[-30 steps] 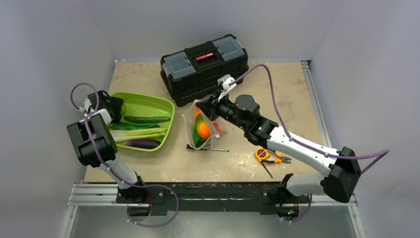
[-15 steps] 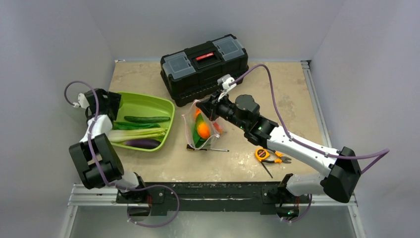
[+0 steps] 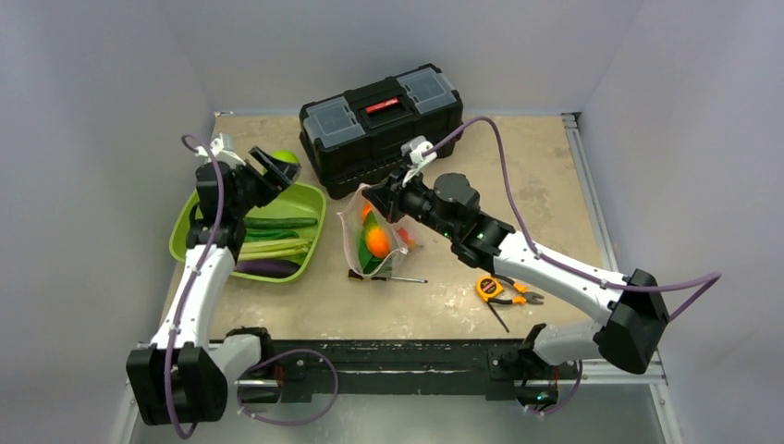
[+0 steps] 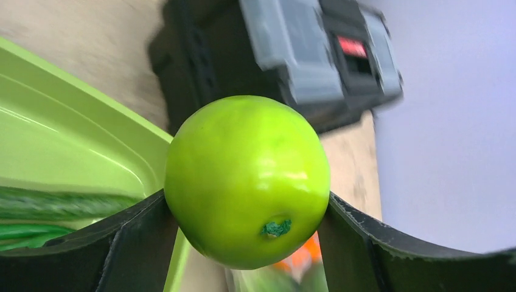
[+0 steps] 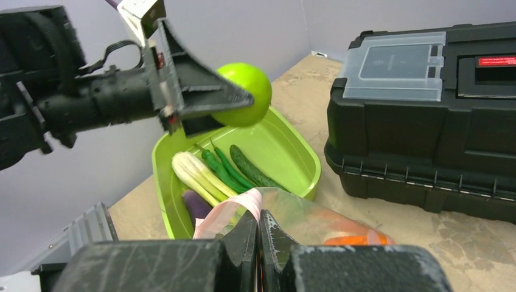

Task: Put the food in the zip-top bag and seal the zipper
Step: Pick up the fake fruit from the bin, then place the fake fruit in the zipper food storage bag.

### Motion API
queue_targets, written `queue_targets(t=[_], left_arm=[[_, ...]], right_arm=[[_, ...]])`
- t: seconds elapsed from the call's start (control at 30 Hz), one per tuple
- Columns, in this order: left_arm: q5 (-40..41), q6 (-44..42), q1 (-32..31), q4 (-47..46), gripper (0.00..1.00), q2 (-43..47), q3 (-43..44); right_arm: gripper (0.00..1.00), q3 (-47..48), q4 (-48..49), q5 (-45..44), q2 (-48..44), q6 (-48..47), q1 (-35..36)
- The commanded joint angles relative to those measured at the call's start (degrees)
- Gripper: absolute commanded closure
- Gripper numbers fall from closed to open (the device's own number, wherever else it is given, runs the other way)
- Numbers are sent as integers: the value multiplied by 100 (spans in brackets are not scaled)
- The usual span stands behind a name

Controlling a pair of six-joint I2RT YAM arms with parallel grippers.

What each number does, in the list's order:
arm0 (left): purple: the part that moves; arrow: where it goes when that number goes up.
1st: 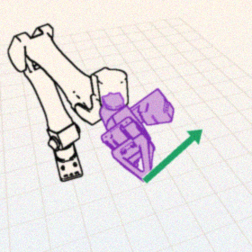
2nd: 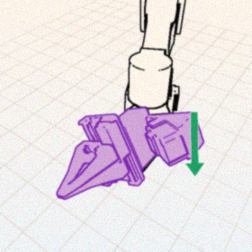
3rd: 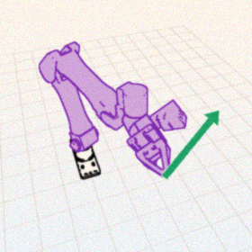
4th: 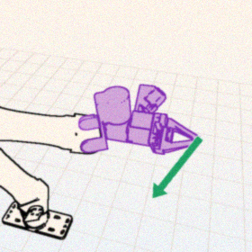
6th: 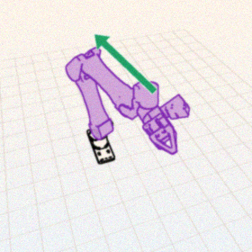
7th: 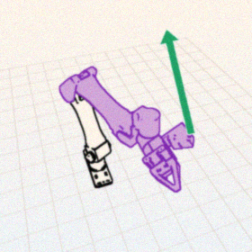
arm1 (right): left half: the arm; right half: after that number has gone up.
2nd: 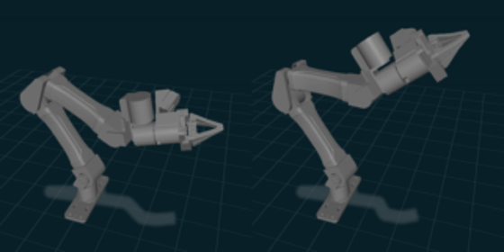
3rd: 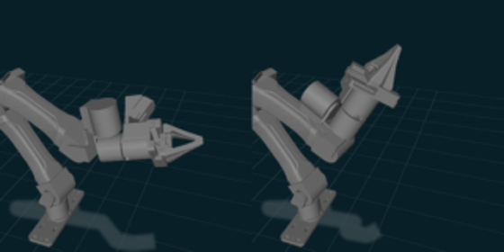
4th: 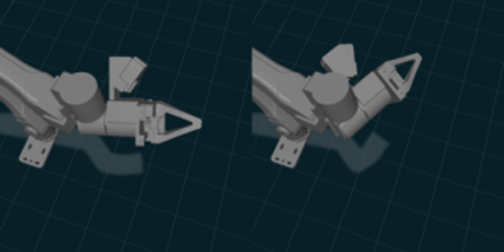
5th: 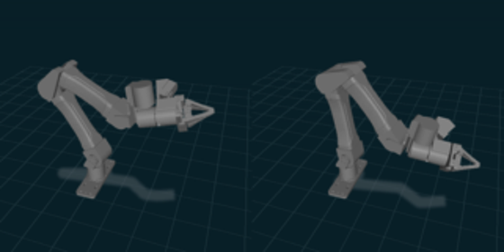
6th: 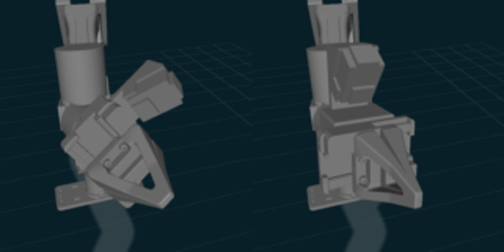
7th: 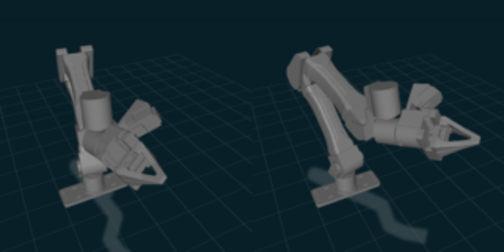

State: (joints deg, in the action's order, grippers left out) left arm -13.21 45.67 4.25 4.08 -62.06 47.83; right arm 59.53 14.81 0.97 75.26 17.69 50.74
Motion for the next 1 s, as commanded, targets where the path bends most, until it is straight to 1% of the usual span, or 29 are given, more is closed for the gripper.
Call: queue_targets(t=[0.0,0.03,0.1,0.17,0.27,0.37,0.4,0.43,0.5,0.57,0.63,0.73,0.87,0.97], left_arm=[[-1761,-701,-281,152,100,696,-362],[-2050,-733,-341,156,100,899,-445],[-2898,-706,-372,27,100,1186,-551],[-3591,-694,-628,-46,100,1375,-533],[-4068,-919,-1027,50,100,1798,-482],[-4386,-1417,-1485,775,100,1903,-159],[-4466,-1651,-1642,1227,100,1786,50],[-4416,-1990,-1842,1749,100,1647,302],[-4154,-2411,-2124,2688,100,1286,742],[-3995,-2584,-2351,3023,100,1044,979],[-3608,-2494,-2507,2985,100,981,915],[-2976,-2067,-2559,2750,100,878,761],[-2434,-1517,-2605,2413,100,612,733],[-1530,-1335,-2698,2569,100,450,927]], right_arm=[[100,385,259,-90,160,-61,18],[100,403,267,-89,187,-45,23],[100,438,285,-171,241,-21,15],[100,481,286,-341,289,61,15],[100,560,269,-491,366,178,15],[100,618,268,-469,414,215,20],[100,639,268,-462,425,217,15],[100,662,275,-459,432,228,15],[100,671,313,-434,420,239,20],[100,689,338,-418,398,237,15],[100,687,334,-422,357,238,15],[100,643,347,-399,285,221,16],[100,554,475,-181,214,115,15],[100,540,529,14,207,147,19]])
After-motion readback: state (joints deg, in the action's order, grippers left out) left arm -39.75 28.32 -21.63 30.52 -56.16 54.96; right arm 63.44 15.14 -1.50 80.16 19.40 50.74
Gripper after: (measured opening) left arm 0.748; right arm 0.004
